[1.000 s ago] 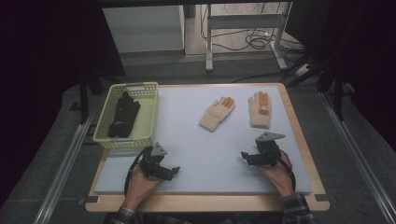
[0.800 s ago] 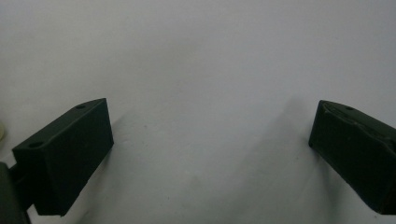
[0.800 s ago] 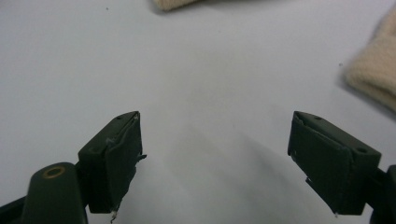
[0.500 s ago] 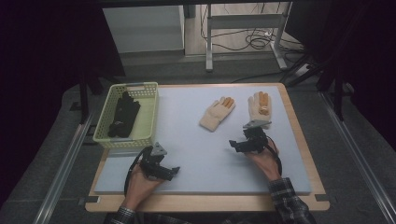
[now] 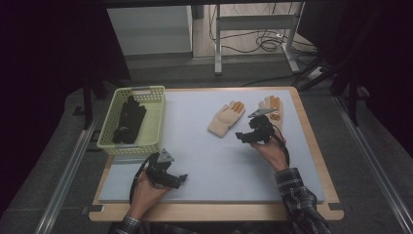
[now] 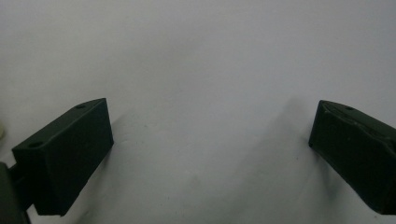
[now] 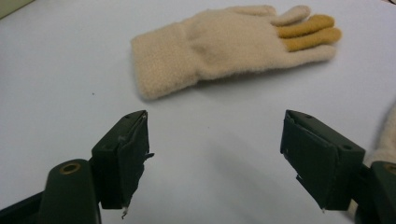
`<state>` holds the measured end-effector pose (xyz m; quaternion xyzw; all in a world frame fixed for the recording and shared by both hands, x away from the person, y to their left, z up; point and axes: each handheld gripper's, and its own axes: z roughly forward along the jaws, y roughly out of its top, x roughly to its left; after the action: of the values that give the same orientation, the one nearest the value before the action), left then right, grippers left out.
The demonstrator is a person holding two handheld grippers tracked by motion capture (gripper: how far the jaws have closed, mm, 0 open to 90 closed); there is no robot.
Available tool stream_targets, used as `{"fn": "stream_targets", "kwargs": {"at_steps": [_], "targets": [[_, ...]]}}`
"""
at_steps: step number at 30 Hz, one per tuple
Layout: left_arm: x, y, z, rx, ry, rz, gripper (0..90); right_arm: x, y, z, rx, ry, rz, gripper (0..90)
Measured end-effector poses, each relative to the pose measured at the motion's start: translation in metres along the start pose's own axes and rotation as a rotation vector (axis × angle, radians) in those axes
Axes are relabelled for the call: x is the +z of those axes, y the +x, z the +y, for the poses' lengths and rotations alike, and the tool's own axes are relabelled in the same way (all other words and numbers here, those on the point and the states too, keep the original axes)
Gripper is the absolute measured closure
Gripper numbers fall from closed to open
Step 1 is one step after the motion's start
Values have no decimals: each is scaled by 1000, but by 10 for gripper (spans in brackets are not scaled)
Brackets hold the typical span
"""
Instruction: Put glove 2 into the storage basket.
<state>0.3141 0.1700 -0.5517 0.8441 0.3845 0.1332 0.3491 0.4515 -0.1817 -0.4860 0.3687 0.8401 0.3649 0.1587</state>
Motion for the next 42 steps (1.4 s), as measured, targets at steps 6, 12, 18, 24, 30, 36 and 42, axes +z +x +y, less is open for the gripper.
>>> {"fn": "stream_targets", "kwargs": {"at_steps": [6, 12, 18, 24, 30, 36, 42], "targets": [[0, 0, 0, 0, -2, 1, 0, 20, -5, 5, -16, 12, -17, 338], [0, 0, 0, 0, -2, 1, 0, 36, -9, 14, -15, 7, -17, 350], [0, 0, 0, 3, 1, 1, 0, 53, -12, 30, -1, -4, -8, 289], [0, 0, 0, 3, 1, 1, 0, 73, -13, 42, 0, -6, -26, 236], [0, 0, 0, 3, 0, 0, 0, 95, -15, 49, 19, -12, -33, 195], [-1, 0, 0, 7, 3, 0, 0, 110, -14, 45, -40, 15, -70, 388], [-1, 0, 0, 7, 4, 1, 0, 105, -4, 49, -87, 50, -104, 593]]}}
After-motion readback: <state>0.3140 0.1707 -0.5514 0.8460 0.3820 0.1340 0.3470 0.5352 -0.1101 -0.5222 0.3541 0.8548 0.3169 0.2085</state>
